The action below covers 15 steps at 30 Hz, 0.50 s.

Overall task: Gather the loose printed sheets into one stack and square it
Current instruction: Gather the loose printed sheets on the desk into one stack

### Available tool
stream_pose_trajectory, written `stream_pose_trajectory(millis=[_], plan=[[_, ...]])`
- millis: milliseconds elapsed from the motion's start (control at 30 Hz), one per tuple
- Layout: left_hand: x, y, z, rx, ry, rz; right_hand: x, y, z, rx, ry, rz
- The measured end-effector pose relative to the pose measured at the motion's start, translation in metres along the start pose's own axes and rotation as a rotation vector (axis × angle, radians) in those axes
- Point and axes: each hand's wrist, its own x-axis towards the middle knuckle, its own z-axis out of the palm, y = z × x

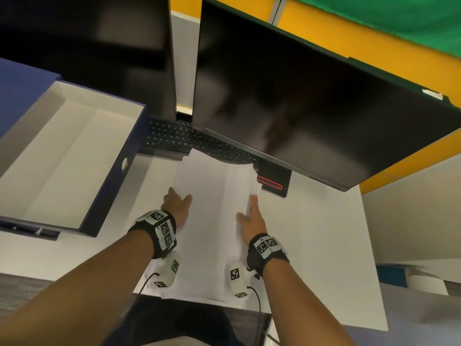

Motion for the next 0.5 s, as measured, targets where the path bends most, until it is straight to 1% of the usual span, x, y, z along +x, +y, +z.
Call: stream_pose_trajectory(millis=[33, 167, 233, 300, 333, 400, 500], plan=[[0.001, -0.001, -0.001, -0.02, 0.009, 0.004, 0.002, 0.0, 0.001, 0.038, -0.002, -0.015], [0.001, -0.004, -0.007, -0.039, 0.06, 0.038, 0.008, -0.001, 0.001, 0.25, 0.12, -0.003], [-0.004, -0.006, -0.01, -0.054, 0.075, 0.089, 0.008, 0.0, 0.0, 0.343, 0.172, 0.048], [-0.011, -0.013, -0.016, -0.121, 0.084, 0.154, 0.008, -0.002, -0.006, 0.341, 0.211, 0.134], [-0.017, -0.015, -0.021, -0.179, 0.078, 0.188, 0.007, -0.002, -0.01, 0.308, 0.186, 0.17], [-0.028, -0.019, -0.034, -0.285, 0.055, 0.262, 0.004, -0.007, -0.019, 0.337, 0.106, 0.158], [-0.052, -0.005, -0.051, -0.444, -0.003, 0.371, -0.009, -0.028, -0.035, 0.489, 0.007, 0.024]])
